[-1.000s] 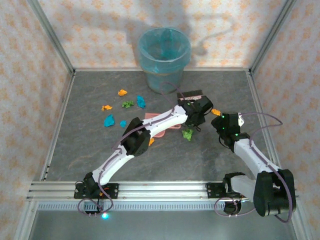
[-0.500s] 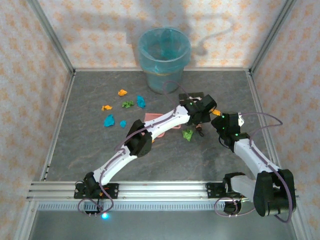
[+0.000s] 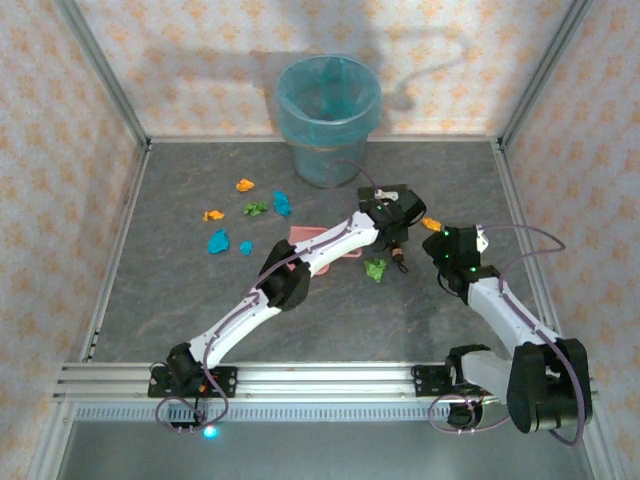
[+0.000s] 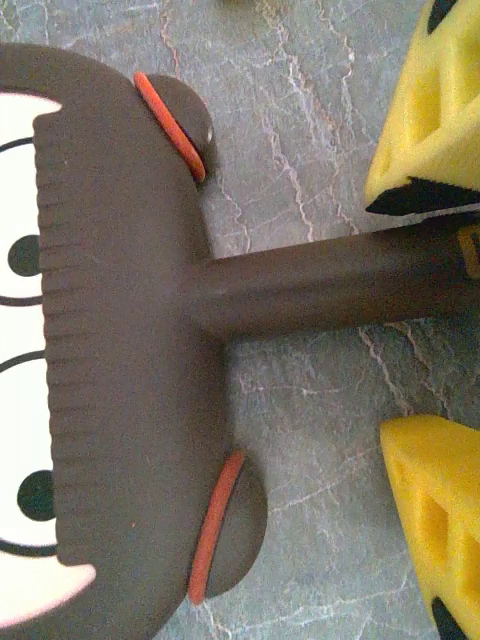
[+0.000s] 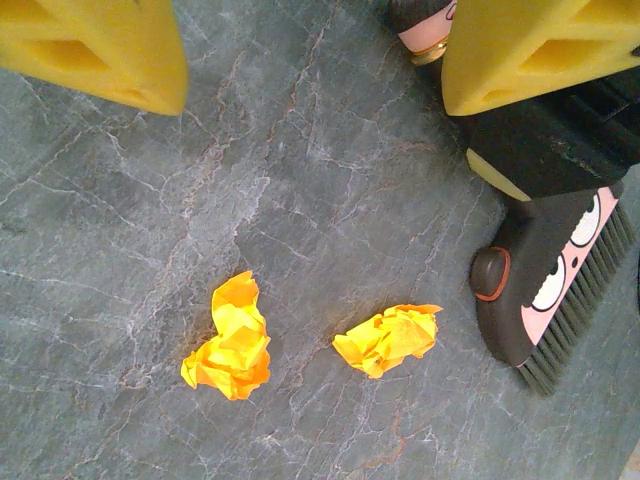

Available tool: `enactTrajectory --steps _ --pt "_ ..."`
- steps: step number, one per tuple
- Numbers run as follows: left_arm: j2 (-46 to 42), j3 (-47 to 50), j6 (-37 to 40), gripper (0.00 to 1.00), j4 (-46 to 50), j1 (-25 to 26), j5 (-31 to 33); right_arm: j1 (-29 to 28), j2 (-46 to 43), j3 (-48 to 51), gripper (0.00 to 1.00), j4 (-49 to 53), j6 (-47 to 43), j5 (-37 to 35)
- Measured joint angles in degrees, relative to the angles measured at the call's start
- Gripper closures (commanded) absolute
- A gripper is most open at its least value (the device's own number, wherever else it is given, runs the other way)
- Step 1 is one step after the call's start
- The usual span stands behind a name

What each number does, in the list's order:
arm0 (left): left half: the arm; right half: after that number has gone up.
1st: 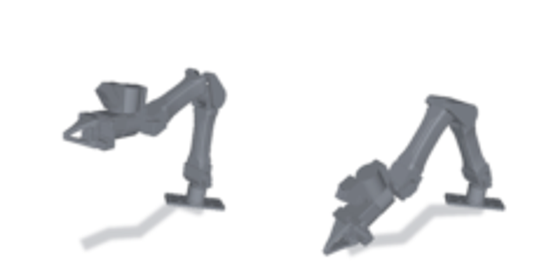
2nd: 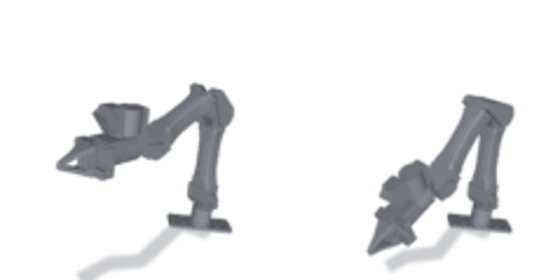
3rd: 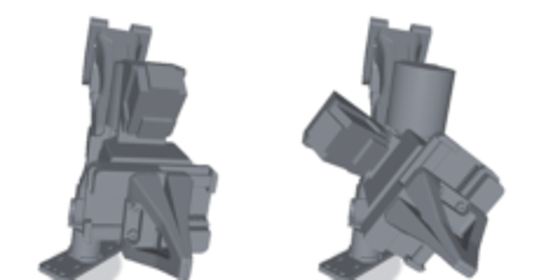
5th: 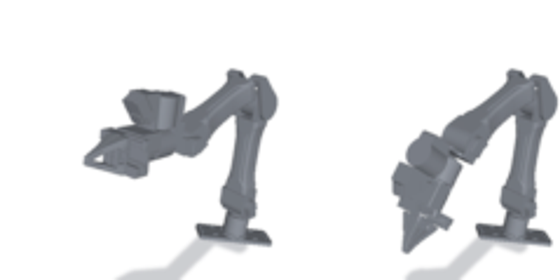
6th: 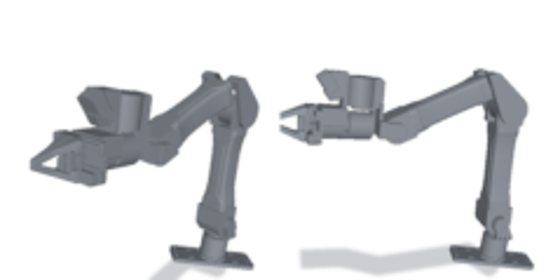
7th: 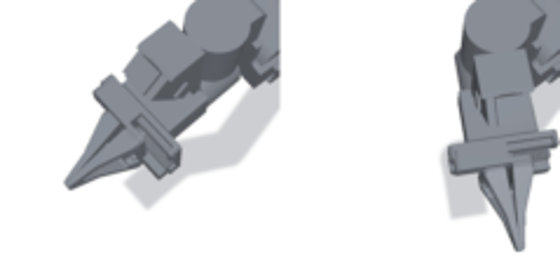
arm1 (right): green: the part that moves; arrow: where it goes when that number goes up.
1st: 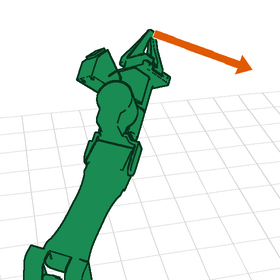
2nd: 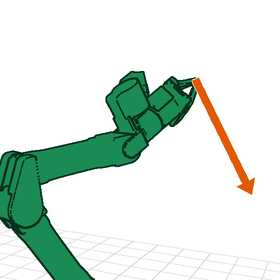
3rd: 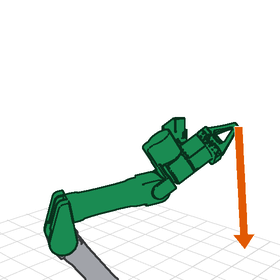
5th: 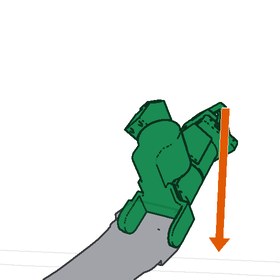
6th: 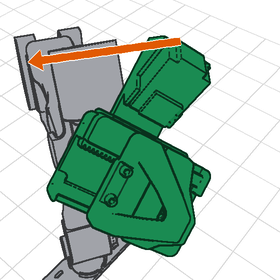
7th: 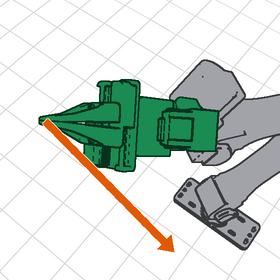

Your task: Sweep away the paper scraps from the table

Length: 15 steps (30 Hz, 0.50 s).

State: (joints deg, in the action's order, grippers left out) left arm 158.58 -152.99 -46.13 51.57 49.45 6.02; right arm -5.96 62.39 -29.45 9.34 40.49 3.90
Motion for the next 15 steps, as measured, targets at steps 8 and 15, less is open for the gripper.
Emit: enactTrajectory --steps 8,15 --pt "1.2 -0.9 1.2 0.50 -3.4 -0.1 0.1 0.0 0.0 0.0 0.32 0.0 0.0 0.0" --pt "1.8 -1.6 0.9 0.63 -3.7 -0.1 1.1 0.0 0.0 0.0 0.32 0.0 0.0 0.0"
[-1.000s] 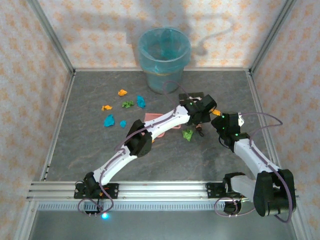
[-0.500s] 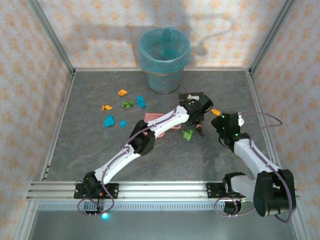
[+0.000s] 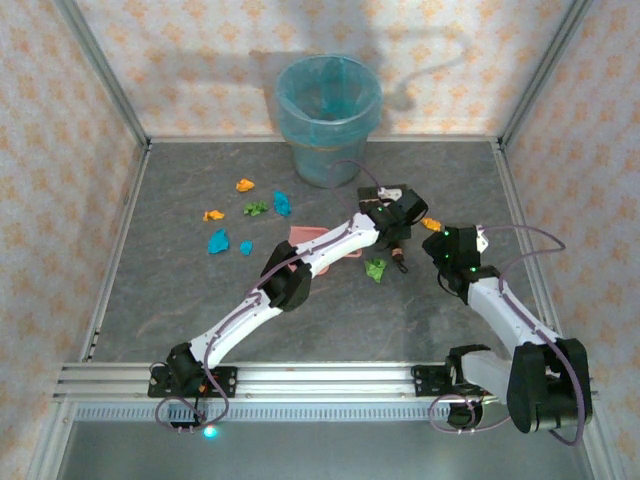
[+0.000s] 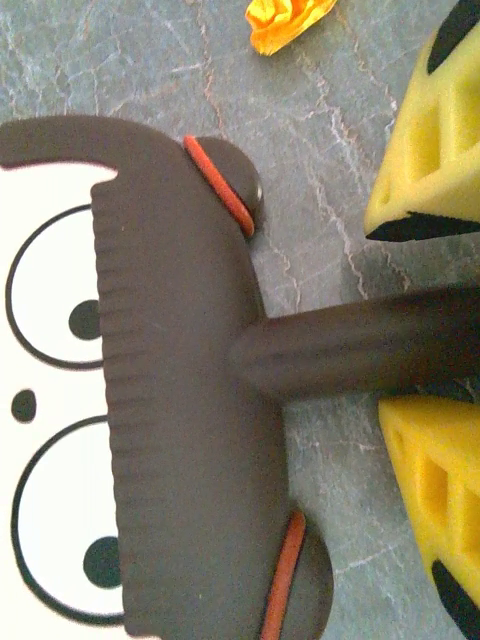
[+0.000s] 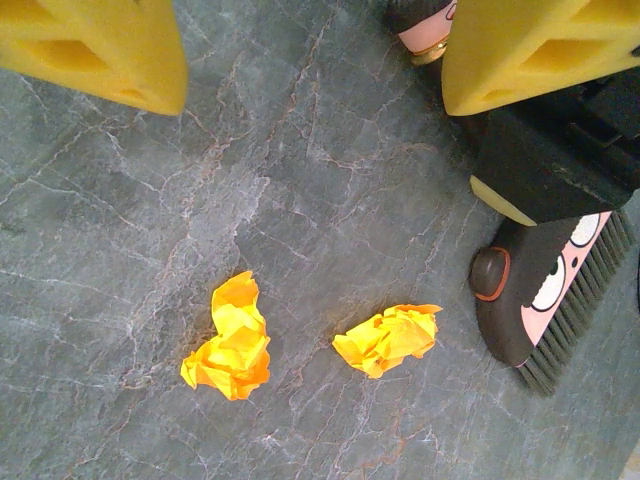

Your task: Sweep away the paper scraps from the table

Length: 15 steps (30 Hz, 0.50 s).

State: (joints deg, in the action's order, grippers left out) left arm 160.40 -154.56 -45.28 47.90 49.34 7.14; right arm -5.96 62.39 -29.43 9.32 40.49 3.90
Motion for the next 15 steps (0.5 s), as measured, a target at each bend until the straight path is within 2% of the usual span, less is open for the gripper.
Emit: enactTrajectory --steps 5,7,15 --pt "0.0 0.0 -0.8 0.67 0.3 0.0 0.5 0.0 -0.4 0.0 0.32 0.0 0.0 0.0" --pt "0.0 0.0 -1.5 0.72 0.5 0.0 0.7 0.0 -0.9 0.1 0.32 0.0 0.0 0.0" --pt "-0.2 0.4 -4.0 0.82 0.6 -0.1 0.8 0.0 -1.2 0.4 0.32 -0.4 0.0 0.2"
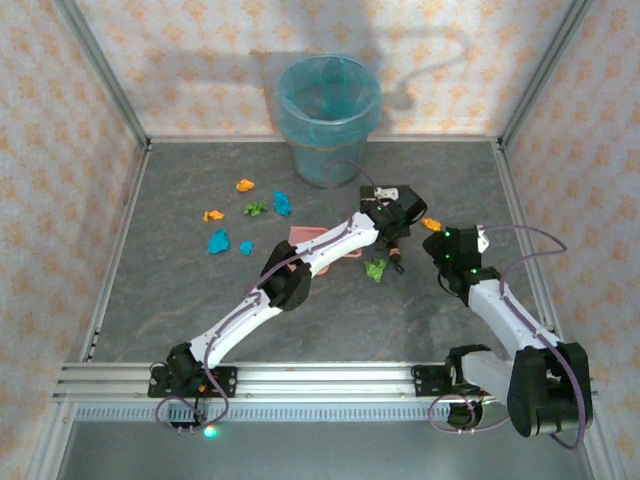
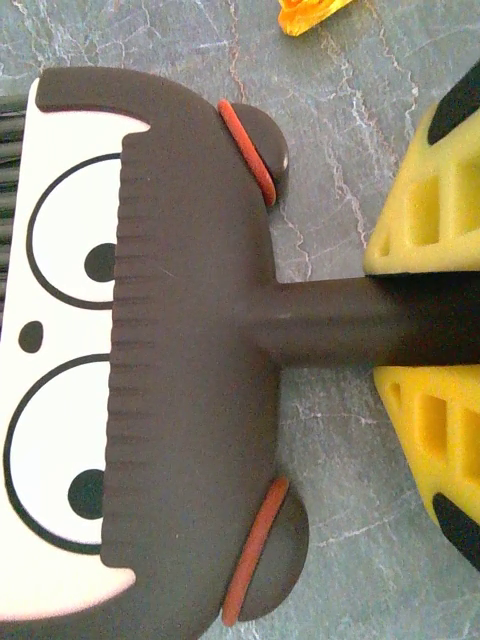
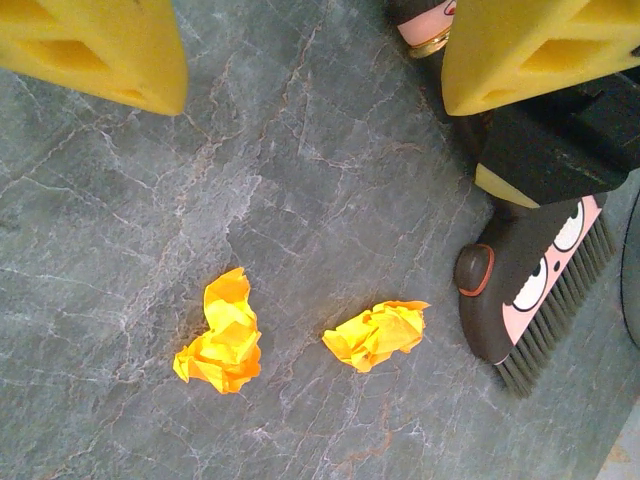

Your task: Sweep away the paper scraps from the table

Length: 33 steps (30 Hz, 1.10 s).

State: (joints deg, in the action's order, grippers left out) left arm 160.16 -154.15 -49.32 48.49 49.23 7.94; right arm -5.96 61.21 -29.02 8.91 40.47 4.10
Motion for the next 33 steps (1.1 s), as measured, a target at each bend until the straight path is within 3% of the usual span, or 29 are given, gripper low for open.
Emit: enactTrajectory --steps 13,20,33 --pt "-4.9 3.9 -6.2 0.98 0.3 -0.2 -4.4 0.0 -1.1 1.7 0.33 -3.4 -1.8 4.9" --pt "-15.8 12.7 -10.7 1.00 -0.3 -0.2 -7.9 0.0 -5.7 1.8 0.36 -4.7 -2.8 12.7" --pt "-36.1 38.2 -21.6 1.00 -13.6 -0.2 -15.0 0.0 -17.6 -15.6 0.38 17.4 -5.3 27.4"
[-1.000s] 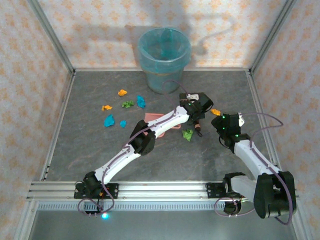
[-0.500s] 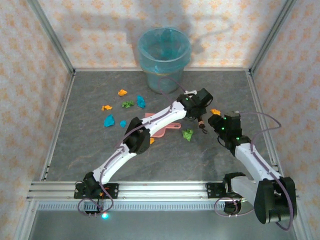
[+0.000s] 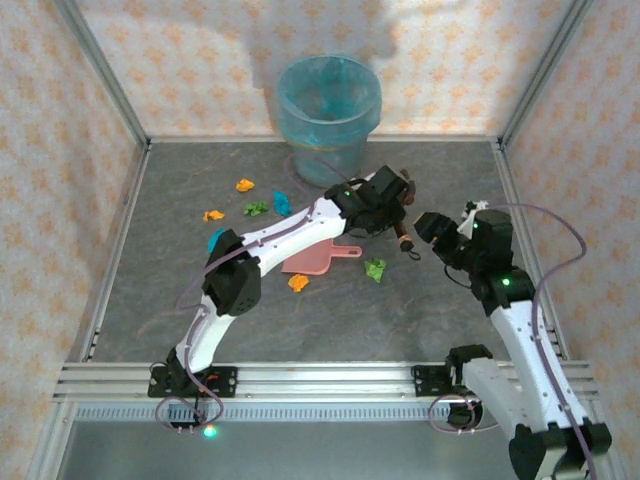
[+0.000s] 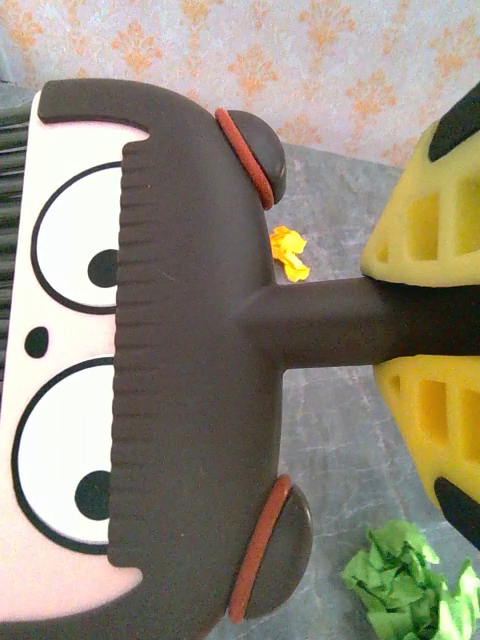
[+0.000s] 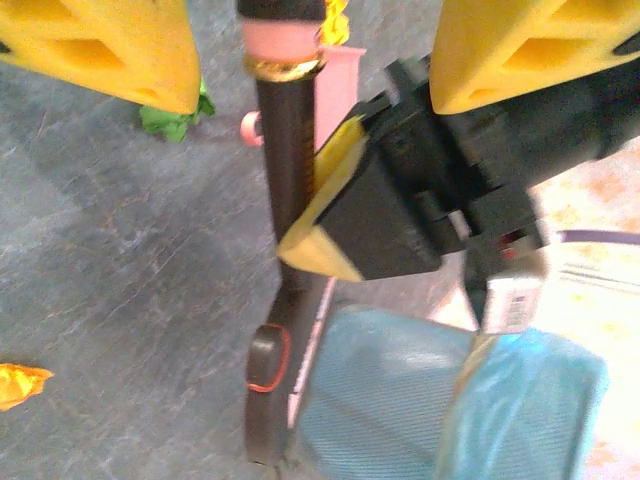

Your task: Sweep away the paper scraps from the table

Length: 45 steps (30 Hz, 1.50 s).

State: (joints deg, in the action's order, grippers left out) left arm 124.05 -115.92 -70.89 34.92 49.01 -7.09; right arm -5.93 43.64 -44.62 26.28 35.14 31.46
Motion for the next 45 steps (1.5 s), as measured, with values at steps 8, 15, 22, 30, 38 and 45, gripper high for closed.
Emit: enactTrajectory --steps 8,15,22,30,38,45 --pt "-7.0 14.9 -7.8 1.00 -11.3 0.1 -2.0 0.0 1.3 -6.4 0.41 14.0 -5.1 9.2" --pt "-16.9 30.2 -14.4 1.00 -21.3 0.9 0.0 -1.0 0.9 -6.9 0.41 18.3 -4.9 11.3" --pt "-24.6 39.0 -18.7 1.00 -30.8 1.4 4.0 -5.2 1.0 -3.1 0.40 8.8 8.8 13.2" --pt "-29.7 51.8 -21.2 1.00 -45.7 2.4 12.2 -12.2 1.2 3.2 0.36 -7.8 31.7 12.3" --pt "-30.4 56.8 -22.1 1.00 -54.4 3.3 18.1 -15.9 2.2 9.2 0.38 -20.7 47.3 8.9" --pt "-31.6 57.7 -22.1 1.00 -56.8 3.5 21.4 -17.8 4.4 10.1 0.43 -27.6 55.1 5.6"
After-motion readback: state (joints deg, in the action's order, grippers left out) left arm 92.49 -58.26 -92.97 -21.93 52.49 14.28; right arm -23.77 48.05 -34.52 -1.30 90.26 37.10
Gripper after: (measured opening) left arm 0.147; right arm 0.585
